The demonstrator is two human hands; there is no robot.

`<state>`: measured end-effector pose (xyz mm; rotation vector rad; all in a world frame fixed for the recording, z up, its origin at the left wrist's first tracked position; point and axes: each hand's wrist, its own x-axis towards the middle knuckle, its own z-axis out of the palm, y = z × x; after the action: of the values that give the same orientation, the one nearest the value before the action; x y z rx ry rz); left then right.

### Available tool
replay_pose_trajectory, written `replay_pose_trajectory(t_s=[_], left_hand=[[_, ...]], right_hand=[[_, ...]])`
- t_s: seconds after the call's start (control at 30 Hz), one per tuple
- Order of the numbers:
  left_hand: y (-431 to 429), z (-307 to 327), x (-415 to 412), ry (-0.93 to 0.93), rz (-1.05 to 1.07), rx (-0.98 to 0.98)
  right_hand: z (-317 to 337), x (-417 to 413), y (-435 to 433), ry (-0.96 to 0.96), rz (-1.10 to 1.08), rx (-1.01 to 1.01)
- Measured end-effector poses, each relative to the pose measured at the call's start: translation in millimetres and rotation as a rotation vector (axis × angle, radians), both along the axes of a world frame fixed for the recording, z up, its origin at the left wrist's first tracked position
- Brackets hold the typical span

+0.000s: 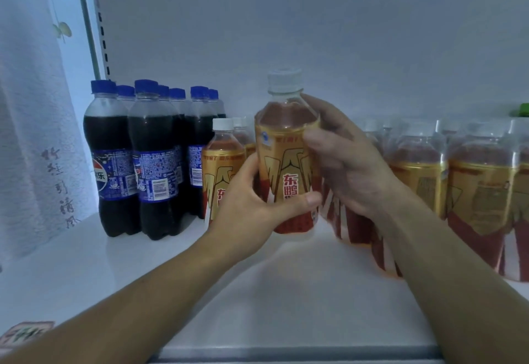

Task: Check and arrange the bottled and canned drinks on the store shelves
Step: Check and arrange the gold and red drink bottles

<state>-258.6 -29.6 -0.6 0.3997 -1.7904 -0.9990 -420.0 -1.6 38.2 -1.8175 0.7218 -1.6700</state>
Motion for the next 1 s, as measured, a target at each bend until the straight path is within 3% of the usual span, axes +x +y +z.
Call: replay_pose_trajectory(t_s=[0.1, 0.23, 0.4, 0.47, 0.63, 0.87, 1.0], left_hand=[[-6.5, 1.3, 2.1, -0.021, 0.066, -0.038], [-10.4, 2.6, 4.9, -0.095, 0.180, -0.185], [-28.3, 23.2, 29.7, -0.039, 0.465, -0.632], [-45.3, 31.5, 40.1, -0.052, 0.539, -0.700], [-77.9, 19.4, 56.0, -0.321, 0.495, -0.574], [-77.0, 6.4, 56.8, -0.243, 0.328, -0.449], [-80.4, 2.6, 57.0, -0.199, 0.290, -0.252]], right_hand=[[-3.7, 6.4, 0.8, 0.177, -0.182, 0.015], [-7.0, 10.3, -1.2, 0.086, -0.309, 0.028], [-15.7, 17.4, -10.4, -0.011, -0.475, 0.118], [-21.3, 21.2, -15.7, -0.013, -0.521, 0.187], [-29.6, 27.1, -26.6, 0.017, -0.584, 0.381], [-24.4, 30.0, -22.7, 0.132, -0.656, 0.639], [-20.9, 31.1, -30.2, 0.208, -0.756, 0.678]])
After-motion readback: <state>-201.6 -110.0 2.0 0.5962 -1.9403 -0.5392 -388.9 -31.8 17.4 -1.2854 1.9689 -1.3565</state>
